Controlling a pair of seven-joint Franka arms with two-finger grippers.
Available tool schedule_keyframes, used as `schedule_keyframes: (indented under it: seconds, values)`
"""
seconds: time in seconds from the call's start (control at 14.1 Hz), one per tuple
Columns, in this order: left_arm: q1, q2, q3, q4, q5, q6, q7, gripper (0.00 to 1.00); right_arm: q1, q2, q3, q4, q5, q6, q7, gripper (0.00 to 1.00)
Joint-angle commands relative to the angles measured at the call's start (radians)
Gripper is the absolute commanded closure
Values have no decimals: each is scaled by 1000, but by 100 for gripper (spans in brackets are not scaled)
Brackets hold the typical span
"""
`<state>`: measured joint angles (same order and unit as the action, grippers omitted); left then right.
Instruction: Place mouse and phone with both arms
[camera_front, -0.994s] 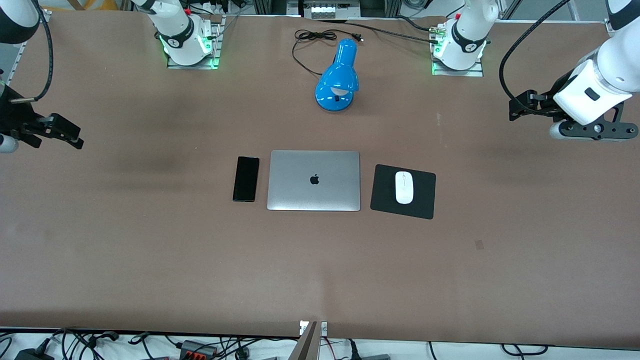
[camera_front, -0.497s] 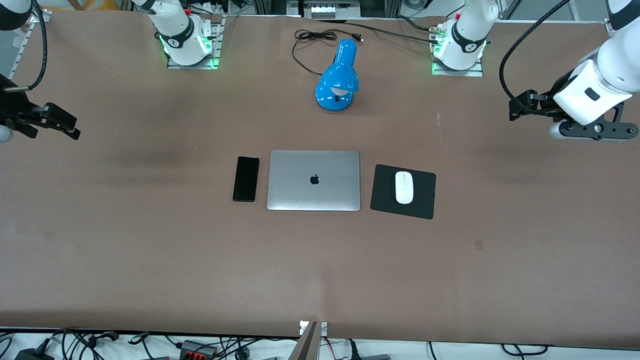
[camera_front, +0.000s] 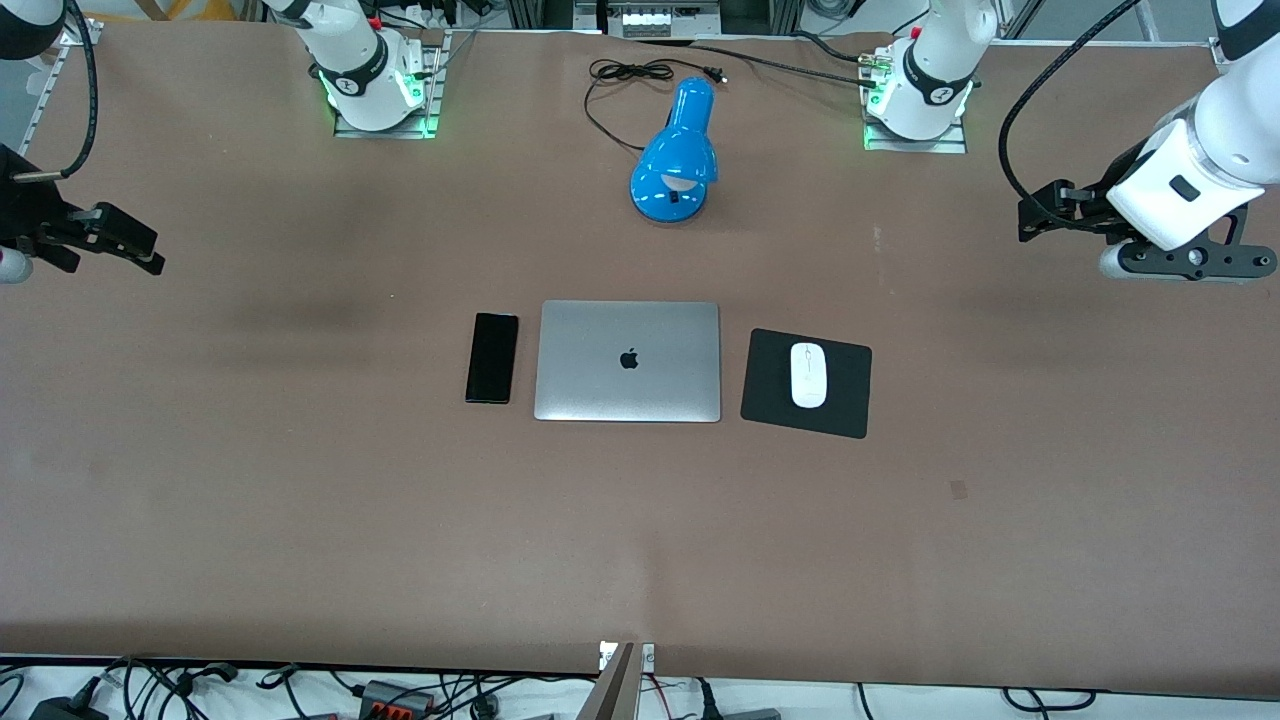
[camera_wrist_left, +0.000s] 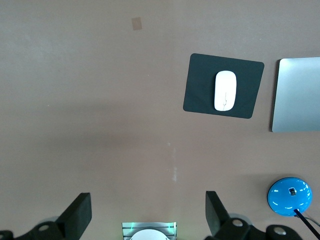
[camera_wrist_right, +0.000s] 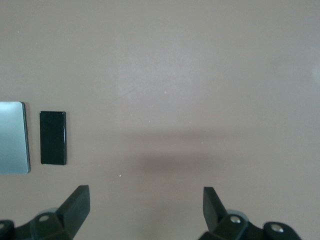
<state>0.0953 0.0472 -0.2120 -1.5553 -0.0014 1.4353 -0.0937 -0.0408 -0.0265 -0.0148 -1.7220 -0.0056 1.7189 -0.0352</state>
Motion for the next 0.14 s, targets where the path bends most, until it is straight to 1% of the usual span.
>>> schedule_keyframes:
  seconds: [0.0, 0.07]
  values:
    - [17, -12, -3, -9, -8, -7, 20, 0, -10, -30, 10, -24, 7, -16, 9, 0]
    - [17, -12, -3, -9, -8, -7, 20, 0, -10, -33, 10, -27, 9, -12, 9, 0]
